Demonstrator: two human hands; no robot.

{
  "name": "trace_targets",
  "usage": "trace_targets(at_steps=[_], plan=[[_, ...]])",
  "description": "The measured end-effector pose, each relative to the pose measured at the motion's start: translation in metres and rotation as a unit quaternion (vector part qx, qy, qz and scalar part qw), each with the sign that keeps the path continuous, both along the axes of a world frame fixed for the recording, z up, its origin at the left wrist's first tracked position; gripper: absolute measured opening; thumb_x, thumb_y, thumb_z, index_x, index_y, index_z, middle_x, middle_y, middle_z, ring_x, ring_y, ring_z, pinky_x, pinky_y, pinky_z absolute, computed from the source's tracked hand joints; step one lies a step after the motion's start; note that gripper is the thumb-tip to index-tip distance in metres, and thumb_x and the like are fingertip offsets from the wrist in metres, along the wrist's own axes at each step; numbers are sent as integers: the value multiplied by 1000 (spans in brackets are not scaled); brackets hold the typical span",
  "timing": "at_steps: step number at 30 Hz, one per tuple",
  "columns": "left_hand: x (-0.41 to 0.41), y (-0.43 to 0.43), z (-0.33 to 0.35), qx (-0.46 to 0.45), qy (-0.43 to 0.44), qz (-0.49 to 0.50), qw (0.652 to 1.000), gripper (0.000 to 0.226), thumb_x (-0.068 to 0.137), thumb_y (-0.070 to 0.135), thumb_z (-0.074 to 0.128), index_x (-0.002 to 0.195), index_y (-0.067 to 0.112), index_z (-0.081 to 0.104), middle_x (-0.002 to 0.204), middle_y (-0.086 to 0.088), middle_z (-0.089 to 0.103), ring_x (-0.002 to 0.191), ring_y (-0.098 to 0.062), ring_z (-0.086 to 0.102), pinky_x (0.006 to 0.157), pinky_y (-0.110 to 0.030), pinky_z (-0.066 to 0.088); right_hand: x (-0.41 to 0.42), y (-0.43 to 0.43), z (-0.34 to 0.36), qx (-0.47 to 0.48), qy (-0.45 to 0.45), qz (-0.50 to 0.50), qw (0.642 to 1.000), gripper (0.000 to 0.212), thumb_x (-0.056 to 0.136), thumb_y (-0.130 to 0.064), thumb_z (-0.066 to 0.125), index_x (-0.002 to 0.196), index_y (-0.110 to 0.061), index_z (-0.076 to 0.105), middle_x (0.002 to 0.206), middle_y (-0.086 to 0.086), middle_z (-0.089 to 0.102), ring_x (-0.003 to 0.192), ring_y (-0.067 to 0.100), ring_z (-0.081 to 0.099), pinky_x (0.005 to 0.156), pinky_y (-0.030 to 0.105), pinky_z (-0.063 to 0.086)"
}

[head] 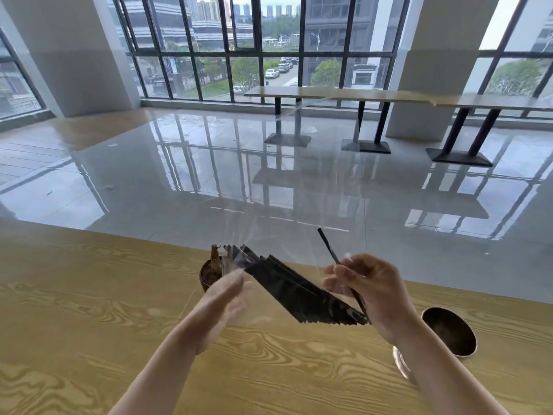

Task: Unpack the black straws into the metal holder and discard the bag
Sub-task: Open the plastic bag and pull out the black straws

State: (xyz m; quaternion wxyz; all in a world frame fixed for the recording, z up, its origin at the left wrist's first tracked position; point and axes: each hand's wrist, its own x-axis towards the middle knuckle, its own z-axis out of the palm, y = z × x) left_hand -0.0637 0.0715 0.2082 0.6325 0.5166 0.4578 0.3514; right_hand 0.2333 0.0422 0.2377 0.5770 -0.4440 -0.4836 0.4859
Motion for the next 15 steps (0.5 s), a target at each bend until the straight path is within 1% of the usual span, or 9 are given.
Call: trace_targets(at_steps=[1,2,3,5,7,9,11,13,15], plan=[[7,1,-3,7,1,-23,1000,85,67,69,78,134,22,59,137,-5,64,129,-22,58,111,-49,43,1,0,0,-7,10,1,1000,50,57,-46,94,86,-9,75,98,22,76,86,40,75,80,43,62],[14,1,-5,17,-1,-17,1000,67,73,58,80,126,21,65,128,-7,70,122,-26,64,104,-49,48,2,-1,-1,-12,20,2,1000,54,55,-48,95,86,-9,76,99,23,76,86,40,75,80,42,62],[18,3,-8,24,-6,11,1000,52,78,47,81,120,19,69,120,-9,74,114,-30,68,97,-48,53,4,-2,-3,-16,31,3,999,54,54,-48,95,86,-9,76,100,24,75,87,39,75,81,41,61],[24,3,-7,45,-13,65,997,37,85,29,75,118,15,70,108,-11,78,98,-34,74,80,-41,60,12,-2,-11,-28,52,-6,998,53,56,-48,95,88,-9,77,103,24,75,90,40,74,83,42,61],[30,1,8,84,-10,97,992,23,91,17,68,114,16,74,99,-11,79,85,-33,76,62,-33,59,21,-1,-23,-49,67,-18,996,51,65,-44,91,96,-6,76,108,24,74,95,40,73,84,42,60],[44,0,33,151,40,102,983,17,93,17,67,98,28,79,90,-4,80,75,-26,77,53,-30,56,25,-1,-40,-79,97,-20,992,47,77,-37,84,107,-3,73,115,25,71,98,38,72,82,41,61],[62,2,62,235,125,69,961,15,92,24,69,88,37,76,82,9,78,67,-14,74,49,-24,54,21,-2,-58,-114,159,4,981,45,85,-31,77,117,-1,69,121,29,67,101,37,71,82,41,60],[80,3,86,286,208,37,935,9,91,32,69,91,41,72,73,19,74,58,-6,69,48,-19,50,10,-2,-70,-131,203,36,970,49,88,-33,74,122,0,66,123,29,67,101,34,71,82,41,59],[92,3,106,315,261,27,912,8,91,35,69,97,37,74,67,16,71,51,-4,65,49,-19,49,-2,-1,-74,-133,222,62,964,54,88,-38,72,125,1,64,118,24,69,98,31,71,83,41,58]])
